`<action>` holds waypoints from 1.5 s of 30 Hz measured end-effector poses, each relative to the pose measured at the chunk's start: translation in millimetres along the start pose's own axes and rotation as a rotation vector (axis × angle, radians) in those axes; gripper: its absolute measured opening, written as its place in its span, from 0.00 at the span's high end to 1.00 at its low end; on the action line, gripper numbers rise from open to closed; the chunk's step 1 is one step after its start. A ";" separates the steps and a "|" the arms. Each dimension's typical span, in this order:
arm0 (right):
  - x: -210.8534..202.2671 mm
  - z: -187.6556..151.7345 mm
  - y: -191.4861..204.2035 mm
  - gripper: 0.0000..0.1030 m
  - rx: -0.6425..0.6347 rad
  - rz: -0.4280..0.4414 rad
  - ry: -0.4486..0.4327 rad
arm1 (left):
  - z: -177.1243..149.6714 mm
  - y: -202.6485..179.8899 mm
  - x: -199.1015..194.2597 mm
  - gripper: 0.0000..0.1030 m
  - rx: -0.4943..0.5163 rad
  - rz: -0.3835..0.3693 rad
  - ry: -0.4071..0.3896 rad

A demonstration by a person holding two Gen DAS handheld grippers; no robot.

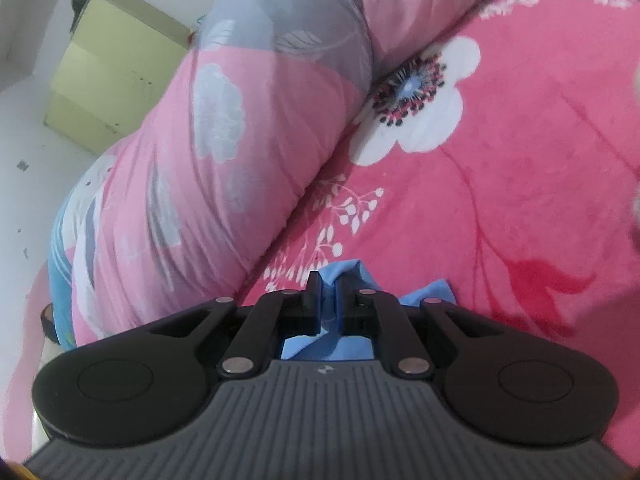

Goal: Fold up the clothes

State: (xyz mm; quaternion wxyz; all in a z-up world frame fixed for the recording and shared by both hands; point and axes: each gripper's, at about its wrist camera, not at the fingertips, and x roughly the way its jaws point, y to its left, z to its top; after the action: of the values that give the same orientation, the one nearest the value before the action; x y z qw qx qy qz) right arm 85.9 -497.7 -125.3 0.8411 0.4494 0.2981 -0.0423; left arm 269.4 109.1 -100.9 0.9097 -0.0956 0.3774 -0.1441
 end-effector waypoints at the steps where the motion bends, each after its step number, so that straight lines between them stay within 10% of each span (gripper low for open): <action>1: 5.5 1.5 -4.4 0.96 0.009 0.000 0.005 | 0.0 2.2 5.3 0.95 -0.011 -0.002 0.009; 9: 47.6 7.5 -39.6 0.95 0.088 0.003 0.046 | -1.3 30.1 45.7 0.93 -0.182 -0.090 0.103; 14: 70.4 11.4 -69.6 0.92 0.248 0.108 0.081 | -3.0 67.3 58.8 0.64 -0.472 -0.156 0.092; 20: 75.5 12.7 -94.8 0.76 0.420 0.209 0.030 | -6.7 89.2 53.3 0.54 -0.647 -0.145 0.030; 22: 67.6 13.8 -98.5 0.52 0.450 0.199 -0.033 | -5.9 85.9 43.9 0.53 -0.617 -0.101 0.009; 27: 35.1 16.2 -63.5 0.52 0.279 0.127 -0.105 | -5.0 53.8 9.3 0.50 -0.388 -0.033 -0.010; 36: 96.6 -79.2 126.0 0.84 -0.769 0.180 0.369 | -54.8 -24.3 -34.9 0.49 0.108 0.122 0.087; 41: 170.1 -115.2 144.3 0.92 -0.827 0.096 0.471 | -92.1 -49.0 -42.5 0.49 0.260 0.136 0.127; 45: 189.5 -79.1 144.7 0.93 -0.657 0.047 0.314 | -103.8 -42.4 -41.4 0.49 0.263 0.149 0.126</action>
State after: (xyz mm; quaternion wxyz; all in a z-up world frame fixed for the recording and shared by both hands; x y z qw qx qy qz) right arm 253.4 -312.9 -154.9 0.8854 0.1630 0.4106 0.1446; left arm 159.3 76.3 -134.0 0.8971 0.0616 0.4177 -0.1302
